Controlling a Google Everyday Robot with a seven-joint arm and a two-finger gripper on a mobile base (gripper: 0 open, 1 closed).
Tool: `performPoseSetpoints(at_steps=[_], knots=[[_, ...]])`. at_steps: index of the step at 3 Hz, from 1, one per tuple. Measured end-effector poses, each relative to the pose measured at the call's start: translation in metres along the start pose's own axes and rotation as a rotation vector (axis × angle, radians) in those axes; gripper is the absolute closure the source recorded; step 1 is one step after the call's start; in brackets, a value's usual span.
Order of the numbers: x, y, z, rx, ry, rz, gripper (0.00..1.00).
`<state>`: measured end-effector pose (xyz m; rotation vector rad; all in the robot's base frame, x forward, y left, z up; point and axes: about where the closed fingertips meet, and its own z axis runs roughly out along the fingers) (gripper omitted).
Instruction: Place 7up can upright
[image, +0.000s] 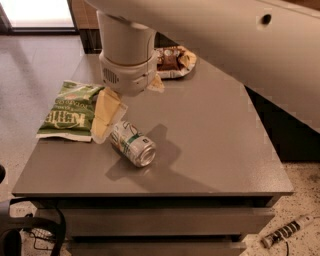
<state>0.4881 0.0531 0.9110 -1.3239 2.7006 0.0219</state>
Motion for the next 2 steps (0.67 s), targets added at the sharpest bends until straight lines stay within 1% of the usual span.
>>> performPoseSetpoints(at_steps=[1, 2], knots=[[-0.005, -0.005, 0.013, -0.053, 0.005, 0.054, 0.0], [0.007, -0.002, 0.026, -0.076, 0.0, 0.142, 0.0]])
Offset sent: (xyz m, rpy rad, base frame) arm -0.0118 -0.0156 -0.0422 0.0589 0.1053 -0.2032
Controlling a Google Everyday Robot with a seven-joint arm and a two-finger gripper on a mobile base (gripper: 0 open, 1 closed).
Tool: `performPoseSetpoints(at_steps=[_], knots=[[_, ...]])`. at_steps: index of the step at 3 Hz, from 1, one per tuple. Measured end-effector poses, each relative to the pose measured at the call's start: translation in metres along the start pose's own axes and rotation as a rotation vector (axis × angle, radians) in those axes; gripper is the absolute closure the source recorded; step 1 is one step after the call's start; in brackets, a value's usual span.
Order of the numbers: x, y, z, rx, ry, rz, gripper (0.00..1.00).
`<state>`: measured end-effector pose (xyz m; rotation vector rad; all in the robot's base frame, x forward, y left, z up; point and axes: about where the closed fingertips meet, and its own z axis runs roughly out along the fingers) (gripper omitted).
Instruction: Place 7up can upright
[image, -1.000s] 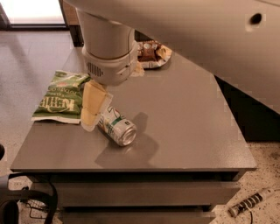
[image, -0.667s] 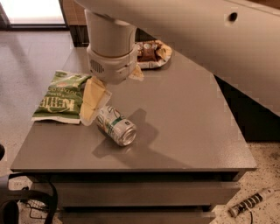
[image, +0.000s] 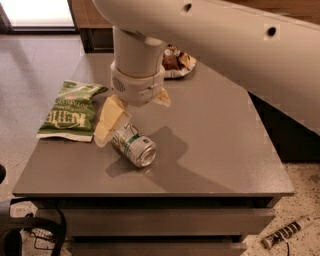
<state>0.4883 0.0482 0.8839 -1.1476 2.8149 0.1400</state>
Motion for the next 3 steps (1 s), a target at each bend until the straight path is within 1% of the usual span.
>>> performPoseSetpoints(at_steps=[1, 2, 3], knots=[[0.017, 0.0, 0.015, -0.011, 0.008, 0.065, 0.0], [0.022, 0.006, 0.025, -0.021, 0.012, 0.075, 0.0], [0.014, 0.024, 0.037, -0.035, 0.005, 0.026, 0.0]])
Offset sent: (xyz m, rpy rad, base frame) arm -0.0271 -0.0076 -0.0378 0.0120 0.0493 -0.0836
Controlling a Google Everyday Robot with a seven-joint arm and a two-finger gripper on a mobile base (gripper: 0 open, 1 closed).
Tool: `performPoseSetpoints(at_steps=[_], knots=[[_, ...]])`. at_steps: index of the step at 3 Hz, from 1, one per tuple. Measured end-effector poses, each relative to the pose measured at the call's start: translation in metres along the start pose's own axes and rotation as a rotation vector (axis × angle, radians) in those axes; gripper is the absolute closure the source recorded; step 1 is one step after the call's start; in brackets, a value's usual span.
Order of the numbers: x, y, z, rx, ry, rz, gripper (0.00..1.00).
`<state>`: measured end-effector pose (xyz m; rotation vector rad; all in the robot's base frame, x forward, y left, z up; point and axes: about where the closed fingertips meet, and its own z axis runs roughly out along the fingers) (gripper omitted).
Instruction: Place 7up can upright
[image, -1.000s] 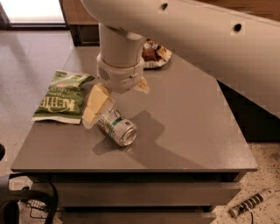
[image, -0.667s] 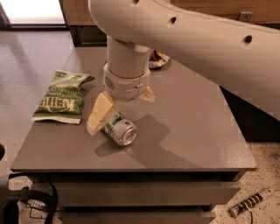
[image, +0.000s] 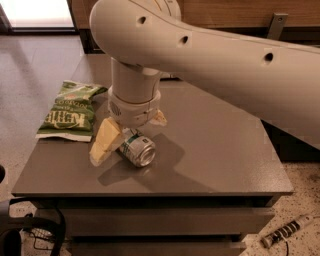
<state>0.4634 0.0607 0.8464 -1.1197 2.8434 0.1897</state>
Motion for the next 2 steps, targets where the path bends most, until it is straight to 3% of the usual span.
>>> performPoseSetpoints(at_steps=[2], knots=[[-0.0119, 0.0185, 0.0176, -0.013, 0.02, -0.052, 0.0]])
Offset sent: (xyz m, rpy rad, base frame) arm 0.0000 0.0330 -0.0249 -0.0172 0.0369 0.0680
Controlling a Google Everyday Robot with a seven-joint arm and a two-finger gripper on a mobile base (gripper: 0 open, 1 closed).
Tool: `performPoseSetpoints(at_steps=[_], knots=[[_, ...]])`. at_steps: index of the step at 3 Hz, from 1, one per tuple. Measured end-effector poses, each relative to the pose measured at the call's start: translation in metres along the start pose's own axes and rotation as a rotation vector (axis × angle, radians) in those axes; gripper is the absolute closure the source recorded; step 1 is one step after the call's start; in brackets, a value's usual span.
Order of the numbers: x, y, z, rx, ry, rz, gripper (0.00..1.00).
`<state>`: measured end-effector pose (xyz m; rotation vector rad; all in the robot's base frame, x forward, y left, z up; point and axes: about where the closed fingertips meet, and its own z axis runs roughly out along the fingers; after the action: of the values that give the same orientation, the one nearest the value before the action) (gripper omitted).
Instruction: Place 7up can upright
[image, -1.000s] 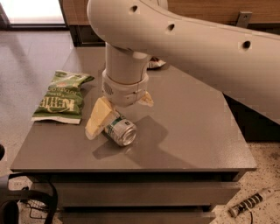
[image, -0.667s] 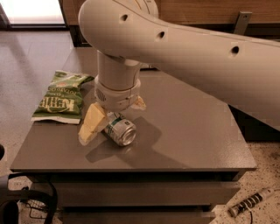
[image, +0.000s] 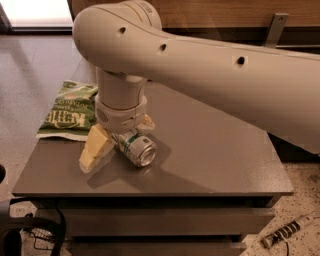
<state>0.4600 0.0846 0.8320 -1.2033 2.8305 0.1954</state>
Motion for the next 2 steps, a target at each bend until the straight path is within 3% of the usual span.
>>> performPoseSetpoints(at_steps=[2], knots=[[-0.0002, 0.0017, 0.0005, 0.001, -0.002, -0.004, 0.56]])
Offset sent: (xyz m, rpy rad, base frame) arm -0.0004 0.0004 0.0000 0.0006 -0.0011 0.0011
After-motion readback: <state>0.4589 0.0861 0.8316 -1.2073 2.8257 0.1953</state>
